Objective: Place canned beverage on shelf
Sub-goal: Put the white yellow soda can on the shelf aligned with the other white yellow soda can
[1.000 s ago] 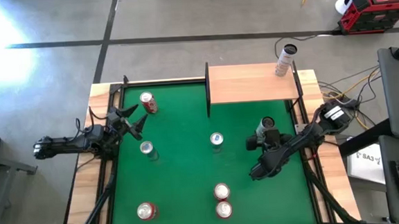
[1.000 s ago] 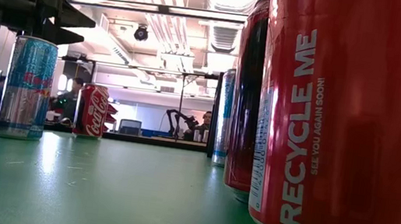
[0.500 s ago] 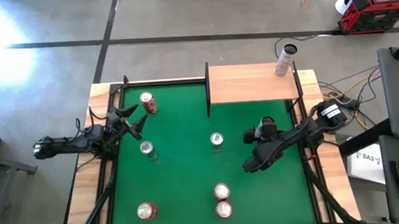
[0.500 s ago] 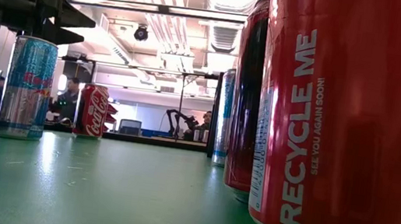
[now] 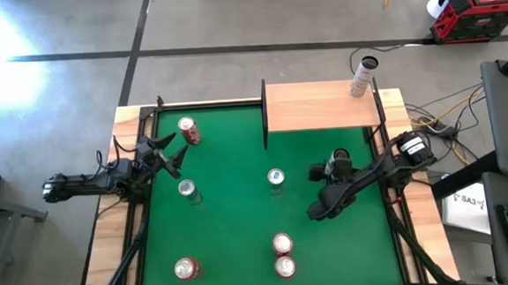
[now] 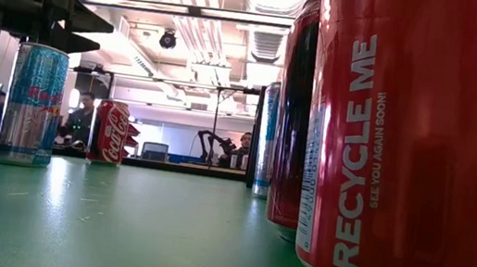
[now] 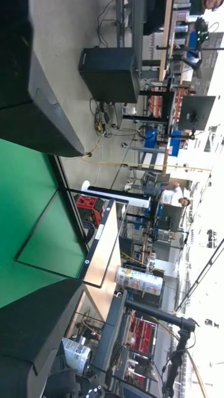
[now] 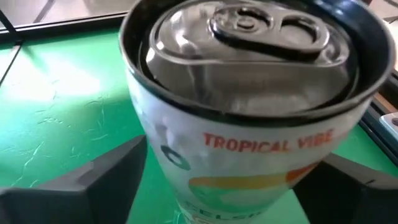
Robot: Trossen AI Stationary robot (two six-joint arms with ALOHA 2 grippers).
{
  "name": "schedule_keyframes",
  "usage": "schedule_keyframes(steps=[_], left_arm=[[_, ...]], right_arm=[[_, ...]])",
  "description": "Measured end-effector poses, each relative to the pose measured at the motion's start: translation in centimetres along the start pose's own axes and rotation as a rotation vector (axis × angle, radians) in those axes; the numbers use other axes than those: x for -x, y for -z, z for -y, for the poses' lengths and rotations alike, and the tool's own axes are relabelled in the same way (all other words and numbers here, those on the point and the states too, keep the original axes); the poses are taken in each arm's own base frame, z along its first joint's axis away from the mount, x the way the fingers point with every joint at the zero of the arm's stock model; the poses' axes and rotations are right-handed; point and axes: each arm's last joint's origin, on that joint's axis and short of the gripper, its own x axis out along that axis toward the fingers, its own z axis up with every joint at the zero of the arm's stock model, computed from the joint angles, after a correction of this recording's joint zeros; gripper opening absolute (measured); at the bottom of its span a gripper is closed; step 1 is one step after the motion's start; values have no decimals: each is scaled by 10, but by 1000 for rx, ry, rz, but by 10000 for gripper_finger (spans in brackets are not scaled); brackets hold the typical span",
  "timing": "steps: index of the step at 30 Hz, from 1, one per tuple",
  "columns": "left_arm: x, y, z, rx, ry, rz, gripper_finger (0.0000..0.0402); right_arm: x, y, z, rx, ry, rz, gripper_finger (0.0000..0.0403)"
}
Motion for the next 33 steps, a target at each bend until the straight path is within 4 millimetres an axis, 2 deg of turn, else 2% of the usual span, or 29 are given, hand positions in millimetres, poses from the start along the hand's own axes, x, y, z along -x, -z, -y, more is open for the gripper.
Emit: schedule_keyframes(steps=[6,11,14,17,22,26,33], left_arm=[[0,0,0,0,0,0,324],[0,0,0,0,0,0,324],[0,0,0,0,1,0,324],[0,0,0,0,0,0,324],[0,0,0,-1,0,-1,324],[0,0,0,-2,0,-1,324],[0,0,0,-1,1,-1,324]], right_arm=[[-1,2,0,5,8,9,235],[5,-1,-3,-2,27,-5,235],[19,-13,-10,17,49,-1,235],[31,-23,-19,13,0,-69,235],[45,-49,-19,2,-73,-112,235],[50,-72,-10,-4,-113,-150,235],[39,-120,8,-68,-145,-191,258]])
